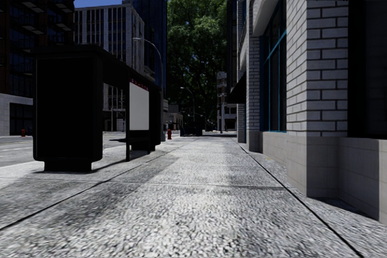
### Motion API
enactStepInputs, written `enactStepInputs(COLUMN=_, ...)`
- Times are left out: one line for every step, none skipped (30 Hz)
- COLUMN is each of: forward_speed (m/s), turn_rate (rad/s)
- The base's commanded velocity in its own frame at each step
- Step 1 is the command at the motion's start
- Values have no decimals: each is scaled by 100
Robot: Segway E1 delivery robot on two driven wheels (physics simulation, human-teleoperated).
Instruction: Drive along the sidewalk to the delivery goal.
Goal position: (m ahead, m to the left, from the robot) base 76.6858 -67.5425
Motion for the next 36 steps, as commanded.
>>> enactStepInputs(forward_speed=200, turn_rate=-35)
enactStepInputs(forward_speed=200, turn_rate=-35)
enactStepInputs(forward_speed=200, turn_rate=-35)
enactStepInputs(forward_speed=200, turn_rate=-35)
enactStepInputs(forward_speed=200, turn_rate=-35)
enactStepInputs(forward_speed=200, turn_rate=-17)
enactStepInputs(forward_speed=200, turn_rate=0)
enactStepInputs(forward_speed=200, turn_rate=0)
enactStepInputs(forward_speed=200, turn_rate=0)
enactStepInputs(forward_speed=200, turn_rate=0)
enactStepInputs(forward_speed=200, turn_rate=0)
enactStepInputs(forward_speed=200, turn_rate=0)
enactStepInputs(forward_speed=200, turn_rate=0)
enactStepInputs(forward_speed=200, turn_rate=0)
enactStepInputs(forward_speed=200, turn_rate=0)
enactStepInputs(forward_speed=200, turn_rate=0)
enactStepInputs(forward_speed=200, turn_rate=0)
enactStepInputs(forward_speed=200, turn_rate=0)
enactStepInputs(forward_speed=200, turn_rate=0)
enactStepInputs(forward_speed=200, turn_rate=0)
enactStepInputs(forward_speed=200, turn_rate=0)
enactStepInputs(forward_speed=200, turn_rate=0)
enactStepInputs(forward_speed=200, turn_rate=0)
enactStepInputs(forward_speed=200, turn_rate=0)
enactStepInputs(forward_speed=200, turn_rate=0)
enactStepInputs(forward_speed=200, turn_rate=0)
enactStepInputs(forward_speed=200, turn_rate=0)
enactStepInputs(forward_speed=200, turn_rate=0)
enactStepInputs(forward_speed=200, turn_rate=0)
enactStepInputs(forward_speed=200, turn_rate=0)
enactStepInputs(forward_speed=200, turn_rate=0)
enactStepInputs(forward_speed=200, turn_rate=0)
enactStepInputs(forward_speed=200, turn_rate=0)
enactStepInputs(forward_speed=200, turn_rate=0)
enactStepInputs(forward_speed=200, turn_rate=0)
enactStepInputs(forward_speed=200, turn_rate=0)
